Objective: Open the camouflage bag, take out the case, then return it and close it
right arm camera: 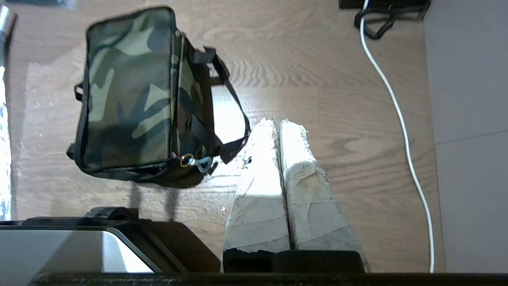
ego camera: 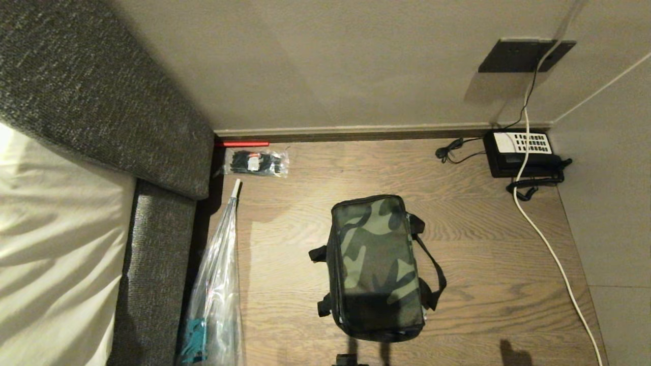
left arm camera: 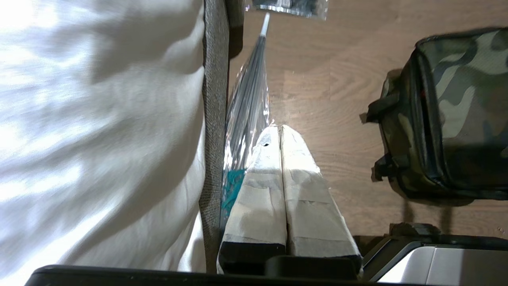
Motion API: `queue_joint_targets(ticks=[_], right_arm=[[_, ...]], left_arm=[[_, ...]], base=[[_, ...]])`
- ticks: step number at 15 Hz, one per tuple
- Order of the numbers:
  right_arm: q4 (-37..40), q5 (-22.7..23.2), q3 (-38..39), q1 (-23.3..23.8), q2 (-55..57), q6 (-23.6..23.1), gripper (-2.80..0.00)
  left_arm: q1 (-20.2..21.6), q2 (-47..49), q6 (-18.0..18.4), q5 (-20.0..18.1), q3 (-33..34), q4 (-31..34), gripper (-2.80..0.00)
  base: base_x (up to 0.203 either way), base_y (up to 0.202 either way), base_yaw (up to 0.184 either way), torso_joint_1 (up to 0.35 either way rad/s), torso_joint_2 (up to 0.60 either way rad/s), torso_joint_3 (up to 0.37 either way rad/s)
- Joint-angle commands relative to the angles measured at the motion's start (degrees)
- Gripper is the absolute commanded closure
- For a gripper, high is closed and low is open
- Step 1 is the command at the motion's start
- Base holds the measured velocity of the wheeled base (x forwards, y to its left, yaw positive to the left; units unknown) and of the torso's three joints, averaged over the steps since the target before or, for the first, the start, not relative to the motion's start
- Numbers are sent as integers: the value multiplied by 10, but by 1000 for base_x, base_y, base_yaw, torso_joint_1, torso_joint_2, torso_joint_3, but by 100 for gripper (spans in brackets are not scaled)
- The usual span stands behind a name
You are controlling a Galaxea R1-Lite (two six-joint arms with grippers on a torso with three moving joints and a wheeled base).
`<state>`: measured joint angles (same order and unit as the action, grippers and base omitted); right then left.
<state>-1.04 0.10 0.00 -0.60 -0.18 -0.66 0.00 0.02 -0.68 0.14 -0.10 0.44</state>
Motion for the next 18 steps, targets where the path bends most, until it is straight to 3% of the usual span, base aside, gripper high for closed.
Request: queue_joint_targets(ticks=[1,18], right_arm=[[0,0,4,0,-12,0,0],[0,0,4,0,-12,0,0]], left_arm=[[0,-1,0,0,0,0,0],[0,-1,0,0,0,0,0]], base=[[0,0,0,2,4,198],[0,0,0,3,1,203]])
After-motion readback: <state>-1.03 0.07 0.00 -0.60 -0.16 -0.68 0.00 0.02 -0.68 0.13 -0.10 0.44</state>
